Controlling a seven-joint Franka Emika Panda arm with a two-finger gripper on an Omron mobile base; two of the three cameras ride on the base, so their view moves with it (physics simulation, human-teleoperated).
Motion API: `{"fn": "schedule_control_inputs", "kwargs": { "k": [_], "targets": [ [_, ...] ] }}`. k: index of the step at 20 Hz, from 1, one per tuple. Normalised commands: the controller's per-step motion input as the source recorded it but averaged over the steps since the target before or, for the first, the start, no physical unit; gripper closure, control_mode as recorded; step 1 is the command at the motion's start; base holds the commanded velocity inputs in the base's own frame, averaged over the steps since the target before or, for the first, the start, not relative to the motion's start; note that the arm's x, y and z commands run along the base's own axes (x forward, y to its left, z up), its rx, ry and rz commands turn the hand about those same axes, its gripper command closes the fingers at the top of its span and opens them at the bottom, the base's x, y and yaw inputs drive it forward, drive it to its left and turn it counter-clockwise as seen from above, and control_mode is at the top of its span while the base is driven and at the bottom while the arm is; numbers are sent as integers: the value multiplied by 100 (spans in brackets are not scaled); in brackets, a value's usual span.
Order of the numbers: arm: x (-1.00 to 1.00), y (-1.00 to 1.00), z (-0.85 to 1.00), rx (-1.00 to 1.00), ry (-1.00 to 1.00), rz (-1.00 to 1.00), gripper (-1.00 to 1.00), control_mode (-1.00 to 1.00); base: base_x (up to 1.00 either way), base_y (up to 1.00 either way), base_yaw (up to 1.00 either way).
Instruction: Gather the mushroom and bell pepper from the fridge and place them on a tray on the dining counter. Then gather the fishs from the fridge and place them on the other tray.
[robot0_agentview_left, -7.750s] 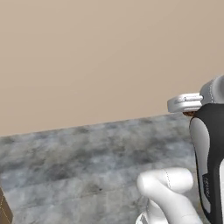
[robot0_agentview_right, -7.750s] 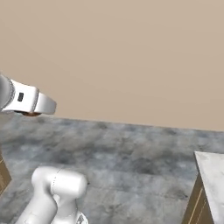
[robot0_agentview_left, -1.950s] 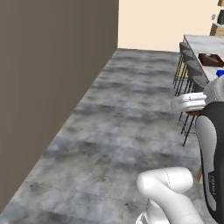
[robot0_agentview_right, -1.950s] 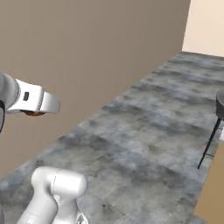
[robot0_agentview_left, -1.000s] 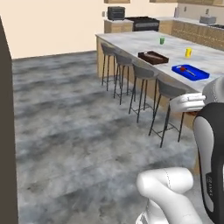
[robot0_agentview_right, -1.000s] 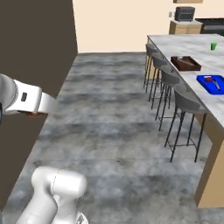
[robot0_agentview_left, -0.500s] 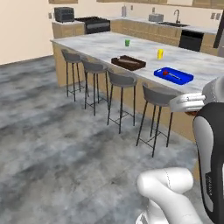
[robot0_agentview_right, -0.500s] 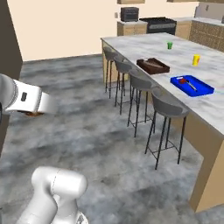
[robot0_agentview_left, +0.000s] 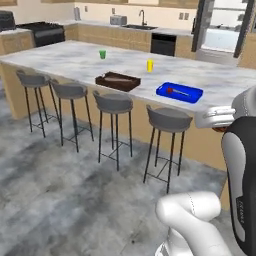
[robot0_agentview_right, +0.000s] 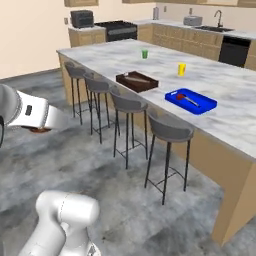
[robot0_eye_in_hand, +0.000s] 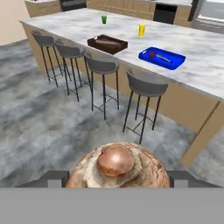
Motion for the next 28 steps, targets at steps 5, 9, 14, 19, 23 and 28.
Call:
{"fn": "schedule_control_inputs", "kwargs": {
  "k": [5,9,14,19,23,28],
  "targets": [
    [0,0,0,0,0,0,100,100,84,82,-53],
    [0,0,0,0,0,0,100,100,80,78,-55],
    [0,0,0,0,0,0,100,100,80,78,-55],
    [0,0,0,0,0,0,100,100,81,76,-54],
    [0,0,0,0,0,0,100,100,82,62,-53],
    [0,0,0,0,0,0,100,100,70,35,-49]
  ]
}}
